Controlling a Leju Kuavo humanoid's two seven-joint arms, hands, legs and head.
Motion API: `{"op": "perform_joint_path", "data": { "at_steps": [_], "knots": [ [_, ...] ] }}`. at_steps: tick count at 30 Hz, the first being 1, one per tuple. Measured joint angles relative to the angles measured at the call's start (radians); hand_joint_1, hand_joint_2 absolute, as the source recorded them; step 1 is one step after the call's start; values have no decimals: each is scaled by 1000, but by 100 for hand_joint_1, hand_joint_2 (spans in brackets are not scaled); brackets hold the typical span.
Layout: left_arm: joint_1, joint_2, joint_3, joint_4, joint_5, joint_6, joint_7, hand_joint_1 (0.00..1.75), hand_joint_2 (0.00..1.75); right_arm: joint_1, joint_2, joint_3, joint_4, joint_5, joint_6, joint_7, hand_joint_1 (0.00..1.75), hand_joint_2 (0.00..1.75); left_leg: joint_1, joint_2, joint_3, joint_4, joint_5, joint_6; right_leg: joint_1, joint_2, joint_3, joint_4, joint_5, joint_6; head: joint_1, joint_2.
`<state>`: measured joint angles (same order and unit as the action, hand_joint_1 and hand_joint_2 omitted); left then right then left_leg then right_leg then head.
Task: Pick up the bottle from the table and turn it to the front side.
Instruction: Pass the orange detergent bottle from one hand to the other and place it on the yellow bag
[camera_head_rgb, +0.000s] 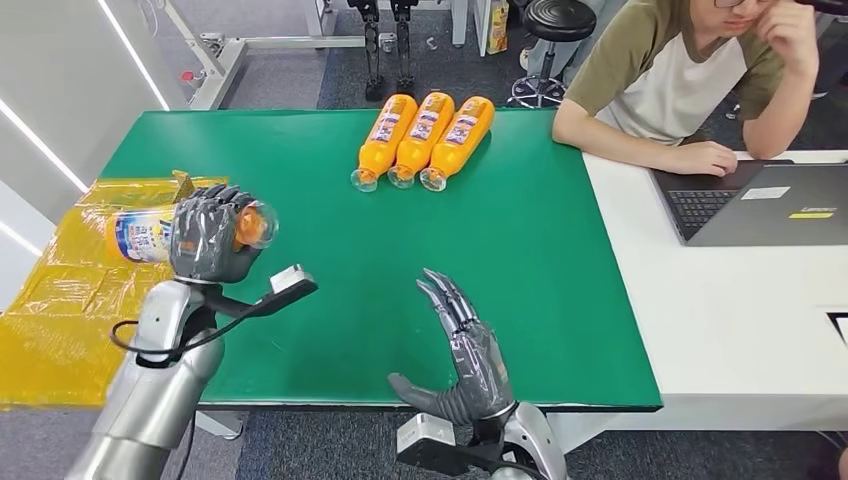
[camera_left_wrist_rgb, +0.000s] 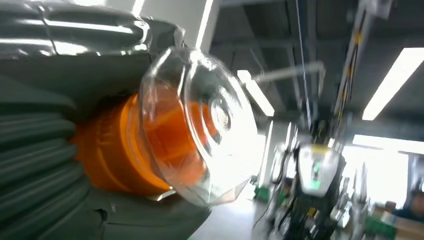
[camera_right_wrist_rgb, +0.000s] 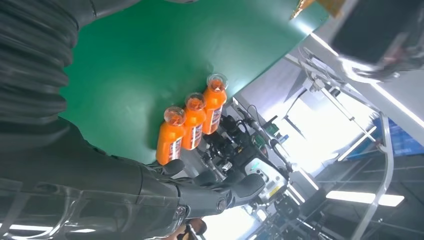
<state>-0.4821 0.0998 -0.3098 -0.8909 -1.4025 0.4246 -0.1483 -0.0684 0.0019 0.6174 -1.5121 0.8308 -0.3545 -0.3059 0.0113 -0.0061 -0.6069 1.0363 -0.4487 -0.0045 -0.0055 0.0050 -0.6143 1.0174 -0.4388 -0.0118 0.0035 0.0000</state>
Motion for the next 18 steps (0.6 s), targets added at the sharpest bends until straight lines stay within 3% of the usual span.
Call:
{"op": "perform_joint_path", "data": {
  "at_steps": [8,11,14,18],
  "knots": [
    [-177,27,-93,328,-56,-217,-41,175,175,3,7,3,10,0,-12,5,0,175,0,3,-1,0,0,0,0,3,-3,0,1,-1,0,0],
    [-208,42,-122,404,-55,-319,-64,175,175,17,10,3,10,6,-12,4,0,175,0,4,-2,0,0,-1,0,4,-4,0,1,-1,0,0],
    [-227,52,-141,455,-50,-364,-64,175,175,27,14,3,7,15,-11,6,0,175,0,5,-2,0,0,-1,0,5,-5,0,1,-1,0,0],
    [-241,56,-145,507,-25,-476,-4,175,175,51,22,-1,-12,36,-3,16,0,175,0,5,-2,0,0,-1,0,5,-5,1,1,-1,0,0]
  ]
}}
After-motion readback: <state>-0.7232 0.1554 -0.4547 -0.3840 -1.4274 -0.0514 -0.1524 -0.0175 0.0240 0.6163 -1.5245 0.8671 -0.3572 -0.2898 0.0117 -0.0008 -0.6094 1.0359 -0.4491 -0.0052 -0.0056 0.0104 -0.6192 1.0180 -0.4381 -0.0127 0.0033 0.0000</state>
